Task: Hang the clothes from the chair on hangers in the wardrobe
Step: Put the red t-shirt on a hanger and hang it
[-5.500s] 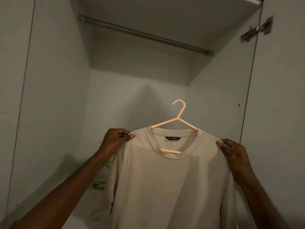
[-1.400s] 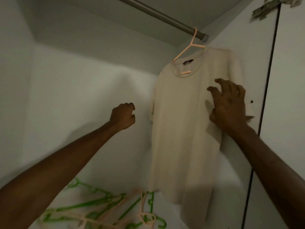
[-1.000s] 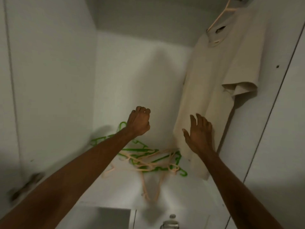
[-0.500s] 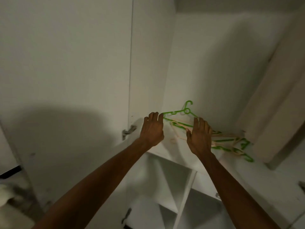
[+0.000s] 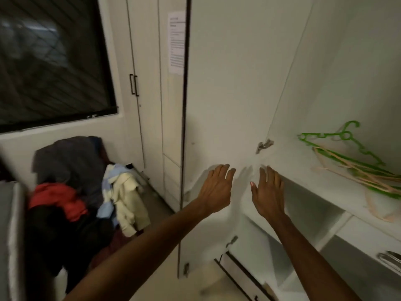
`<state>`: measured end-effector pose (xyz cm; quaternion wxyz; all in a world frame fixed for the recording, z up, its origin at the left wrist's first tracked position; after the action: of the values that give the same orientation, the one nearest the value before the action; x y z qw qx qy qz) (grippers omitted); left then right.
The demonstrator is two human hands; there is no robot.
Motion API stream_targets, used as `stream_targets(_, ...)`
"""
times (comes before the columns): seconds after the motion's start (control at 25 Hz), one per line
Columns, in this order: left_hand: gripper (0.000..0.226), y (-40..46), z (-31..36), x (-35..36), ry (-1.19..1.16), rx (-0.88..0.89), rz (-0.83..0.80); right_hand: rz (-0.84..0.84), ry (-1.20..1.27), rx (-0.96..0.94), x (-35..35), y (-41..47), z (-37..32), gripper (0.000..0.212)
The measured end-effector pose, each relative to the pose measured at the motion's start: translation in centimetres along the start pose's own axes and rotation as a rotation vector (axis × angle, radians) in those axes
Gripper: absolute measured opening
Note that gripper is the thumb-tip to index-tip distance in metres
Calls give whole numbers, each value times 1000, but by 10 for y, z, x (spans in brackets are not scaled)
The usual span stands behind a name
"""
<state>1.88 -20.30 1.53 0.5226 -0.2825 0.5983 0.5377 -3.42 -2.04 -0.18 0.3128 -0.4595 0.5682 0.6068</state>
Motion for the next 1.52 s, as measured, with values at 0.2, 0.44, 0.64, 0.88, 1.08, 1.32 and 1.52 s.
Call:
stream_targets(0.2,70,-134,-104,-9,38,-221,-46,-48,121,-231,33,-64,-131,43)
stream_targets(0.44,65,-283,-227,-44,118,-608,-89,-186,212,-457,66,-120,-285,59)
stream_targets(0.64,68,-381,-291,-68,114,-869,-53,-286,191,-608,90,-135,-377,65)
stream_targets(0.88,73,-436,-344,-69,101,-1064,-60,-363,242,-732,127,-128,-473,65)
stream_targets(1.08,72,-422,-404,-57,105,-1131,-69,-303,300,-806,175,-86,-540,66)
stream_targets(1.32,72,-372,-488,-37,78,-1213,-99,-443,354,-763,243,-13,-600,68)
stream_targets(1.52,68,-346,-537,-15,54,-1225,-143,-481,437,-743,270,34,-638,66)
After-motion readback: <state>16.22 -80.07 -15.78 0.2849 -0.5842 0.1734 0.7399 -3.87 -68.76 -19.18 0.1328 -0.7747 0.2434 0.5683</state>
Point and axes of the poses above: each hand's wrist, its own y-axis towards the middle knuckle, its own x-axis out of the palm, z = x × y, the point moved 4 cm from there along y, towards the middle knuckle, and after that the axes turned 5 degrees about -z, right-handed, at the moved point
